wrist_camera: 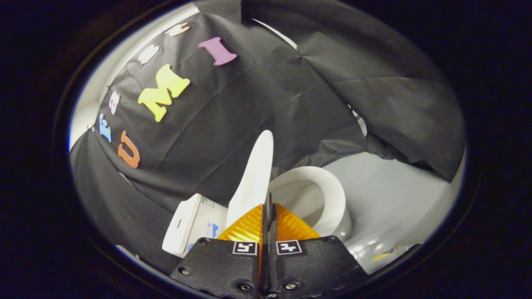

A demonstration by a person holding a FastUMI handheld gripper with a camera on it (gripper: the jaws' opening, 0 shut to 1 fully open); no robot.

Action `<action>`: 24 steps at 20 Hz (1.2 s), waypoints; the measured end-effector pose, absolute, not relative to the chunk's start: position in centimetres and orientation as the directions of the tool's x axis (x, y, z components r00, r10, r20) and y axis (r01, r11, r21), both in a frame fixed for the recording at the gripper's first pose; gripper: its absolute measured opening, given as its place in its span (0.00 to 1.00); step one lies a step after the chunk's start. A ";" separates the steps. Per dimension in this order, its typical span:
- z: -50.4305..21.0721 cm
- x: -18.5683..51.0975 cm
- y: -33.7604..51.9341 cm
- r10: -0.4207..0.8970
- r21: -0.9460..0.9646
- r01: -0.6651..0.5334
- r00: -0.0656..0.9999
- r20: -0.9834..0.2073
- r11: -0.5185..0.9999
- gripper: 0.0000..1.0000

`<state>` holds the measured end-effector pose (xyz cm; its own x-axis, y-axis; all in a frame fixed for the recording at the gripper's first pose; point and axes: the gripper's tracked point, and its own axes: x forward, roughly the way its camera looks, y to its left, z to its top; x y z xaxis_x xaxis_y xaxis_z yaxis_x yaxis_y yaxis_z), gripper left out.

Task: Open the toilet lid.

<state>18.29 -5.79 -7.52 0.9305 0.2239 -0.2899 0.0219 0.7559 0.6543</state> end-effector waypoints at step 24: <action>0.7 17.1 1.8 0.164 0.451 -0.040 0.957 -0.239 0.892 0.04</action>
<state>17.07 1.81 0.69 0.9571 0.1637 -0.2390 -0.0398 0.8916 0.4511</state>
